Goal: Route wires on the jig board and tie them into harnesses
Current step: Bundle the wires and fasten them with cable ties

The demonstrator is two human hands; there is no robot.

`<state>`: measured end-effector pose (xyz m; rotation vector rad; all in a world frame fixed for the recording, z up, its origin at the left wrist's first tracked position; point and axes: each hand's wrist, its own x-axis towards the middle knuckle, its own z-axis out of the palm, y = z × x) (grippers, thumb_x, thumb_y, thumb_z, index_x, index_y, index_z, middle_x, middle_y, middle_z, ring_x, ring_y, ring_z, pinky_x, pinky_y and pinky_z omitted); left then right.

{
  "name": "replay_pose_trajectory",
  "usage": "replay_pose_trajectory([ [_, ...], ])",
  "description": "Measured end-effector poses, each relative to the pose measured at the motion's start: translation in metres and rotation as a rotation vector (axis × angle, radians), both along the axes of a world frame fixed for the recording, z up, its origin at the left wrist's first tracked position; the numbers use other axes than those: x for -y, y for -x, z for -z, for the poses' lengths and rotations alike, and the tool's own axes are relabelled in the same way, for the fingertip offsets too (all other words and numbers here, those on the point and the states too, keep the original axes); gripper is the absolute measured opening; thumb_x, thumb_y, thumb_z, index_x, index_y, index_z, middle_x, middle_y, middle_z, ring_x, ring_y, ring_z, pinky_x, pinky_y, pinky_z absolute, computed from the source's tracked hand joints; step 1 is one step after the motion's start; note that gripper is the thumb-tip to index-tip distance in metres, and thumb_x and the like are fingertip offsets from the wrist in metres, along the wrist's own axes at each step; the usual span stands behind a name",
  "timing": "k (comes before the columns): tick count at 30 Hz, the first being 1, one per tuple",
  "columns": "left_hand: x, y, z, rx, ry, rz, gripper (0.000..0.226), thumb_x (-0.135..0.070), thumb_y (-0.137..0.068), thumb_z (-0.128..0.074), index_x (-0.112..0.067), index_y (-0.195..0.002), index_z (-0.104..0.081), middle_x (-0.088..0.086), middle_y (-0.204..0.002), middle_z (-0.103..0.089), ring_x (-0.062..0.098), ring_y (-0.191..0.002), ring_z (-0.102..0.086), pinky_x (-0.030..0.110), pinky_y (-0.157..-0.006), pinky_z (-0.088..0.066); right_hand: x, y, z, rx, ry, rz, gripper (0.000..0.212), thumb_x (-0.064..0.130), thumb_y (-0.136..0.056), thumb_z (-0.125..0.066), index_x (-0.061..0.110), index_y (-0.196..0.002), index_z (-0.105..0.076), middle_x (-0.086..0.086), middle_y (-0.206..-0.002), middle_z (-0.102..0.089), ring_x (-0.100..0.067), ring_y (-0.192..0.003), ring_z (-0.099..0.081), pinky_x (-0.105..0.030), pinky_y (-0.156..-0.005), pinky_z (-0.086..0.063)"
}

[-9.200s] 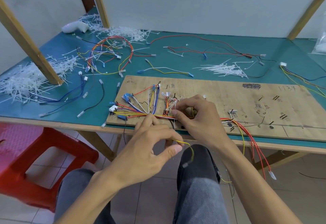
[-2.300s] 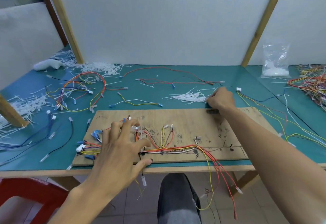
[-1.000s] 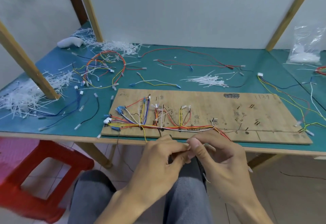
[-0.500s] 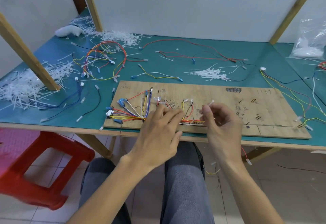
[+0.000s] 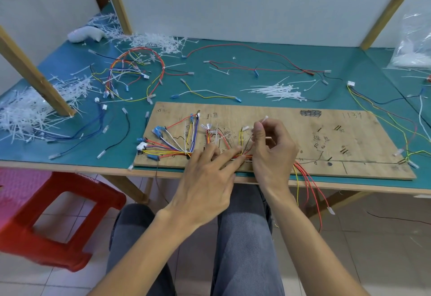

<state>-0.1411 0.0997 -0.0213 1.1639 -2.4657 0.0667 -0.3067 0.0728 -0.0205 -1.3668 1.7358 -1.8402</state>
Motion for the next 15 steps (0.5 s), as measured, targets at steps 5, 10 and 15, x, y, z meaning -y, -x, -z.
replay_pose_trajectory([
  [5,0.001,0.002,0.005,-0.039,-0.01,-0.013,0.045,-0.029,-0.098,-0.058,-0.024,-0.142,-0.063,-0.011,-0.15,-0.056,0.024,-0.111,-0.049,0.043,-0.096,-0.043,0.001,0.001,0.005,-0.059,0.01,-0.004,0.012,0.025,-0.104,-0.067,0.015,-0.1,-0.072,0.008,-0.085,-0.071,-0.011,-0.075,-0.068,-0.037,-0.071,-0.057],
  [10,-0.008,0.004,0.006,-0.055,-0.005,-0.07,0.041,-0.024,-0.097,-0.062,-0.019,-0.138,-0.064,0.001,-0.148,-0.052,0.029,-0.116,-0.049,0.045,-0.095,-0.045,0.003,0.002,0.01,-0.205,-0.019,-0.075,0.008,0.021,-0.104,-0.068,0.013,-0.102,-0.072,0.006,-0.092,-0.072,-0.007,-0.079,-0.065,-0.035,-0.07,-0.055],
  [15,-0.024,0.005,0.01,-0.038,0.027,-0.093,0.036,-0.025,-0.103,-0.058,-0.012,-0.135,-0.067,0.005,-0.136,-0.062,0.029,-0.121,-0.056,0.046,-0.096,-0.048,0.004,0.004,0.01,-0.247,-0.059,-0.134,0.006,0.022,-0.105,-0.066,0.018,-0.101,-0.067,0.006,-0.086,-0.07,-0.016,-0.077,-0.065,-0.041,-0.068,-0.053],
])
